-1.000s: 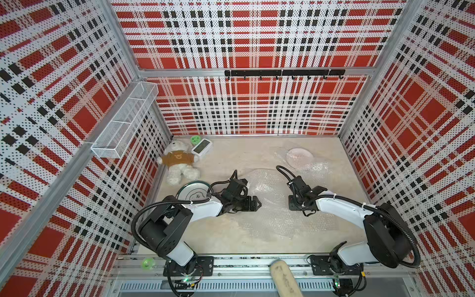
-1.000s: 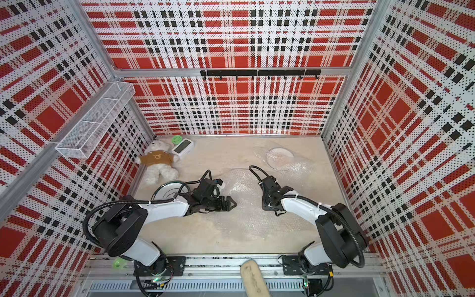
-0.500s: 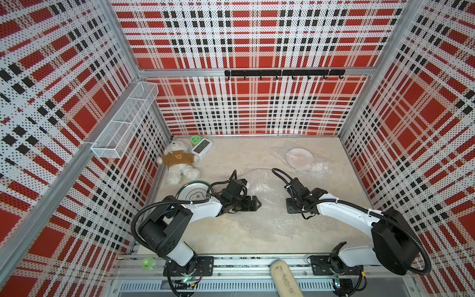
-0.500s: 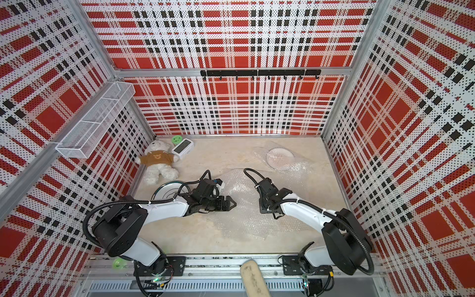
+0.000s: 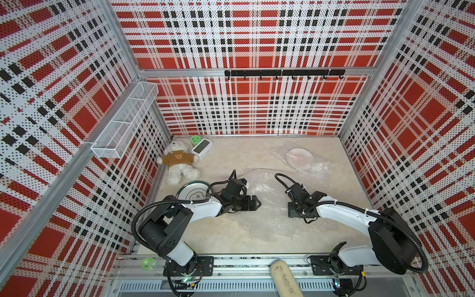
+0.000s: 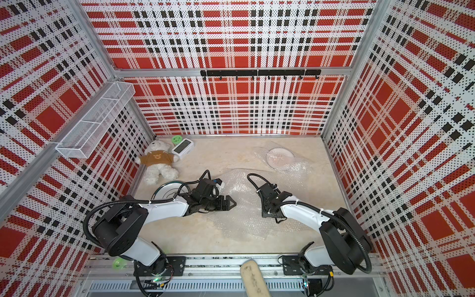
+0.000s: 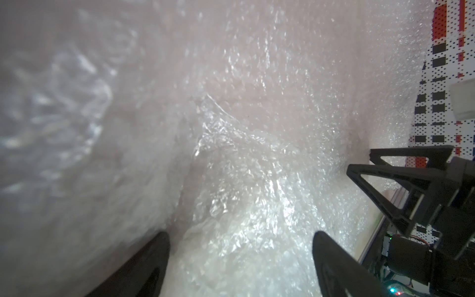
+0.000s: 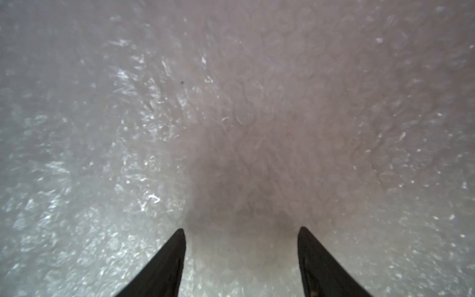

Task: Unpack dinner plates from bubble wrap
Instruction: Adjust the bubble wrap on the bubble wrap.

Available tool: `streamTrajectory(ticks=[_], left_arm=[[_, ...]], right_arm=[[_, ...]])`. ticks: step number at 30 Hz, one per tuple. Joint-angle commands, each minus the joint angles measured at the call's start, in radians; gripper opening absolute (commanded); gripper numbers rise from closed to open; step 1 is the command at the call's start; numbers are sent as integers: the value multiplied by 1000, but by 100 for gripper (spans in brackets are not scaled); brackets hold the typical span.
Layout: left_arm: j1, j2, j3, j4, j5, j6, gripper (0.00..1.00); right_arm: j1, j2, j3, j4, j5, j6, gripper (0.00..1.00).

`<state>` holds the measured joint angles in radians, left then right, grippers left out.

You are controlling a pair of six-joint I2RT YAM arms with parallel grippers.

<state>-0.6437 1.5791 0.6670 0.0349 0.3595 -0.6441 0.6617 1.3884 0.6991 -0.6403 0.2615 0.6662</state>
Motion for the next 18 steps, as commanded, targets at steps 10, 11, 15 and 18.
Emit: streamTrajectory(ticks=[10,11,15,18], left_arm=[[26,45,-66,-92,-17,-15,90],[26,44,-68,-90,-17,-15,90],[29,45,-74,-86,-13,-13,90],[31,49,-76,-79,-10,-14,90]], right_arm=[[-2,-48,-9,-60,155,55,49],[-5,-53,-10,-61,156,54,45],[-9,-92,-3,-64,136,54,28],[-22,-115,6,-80,154,44,16]])
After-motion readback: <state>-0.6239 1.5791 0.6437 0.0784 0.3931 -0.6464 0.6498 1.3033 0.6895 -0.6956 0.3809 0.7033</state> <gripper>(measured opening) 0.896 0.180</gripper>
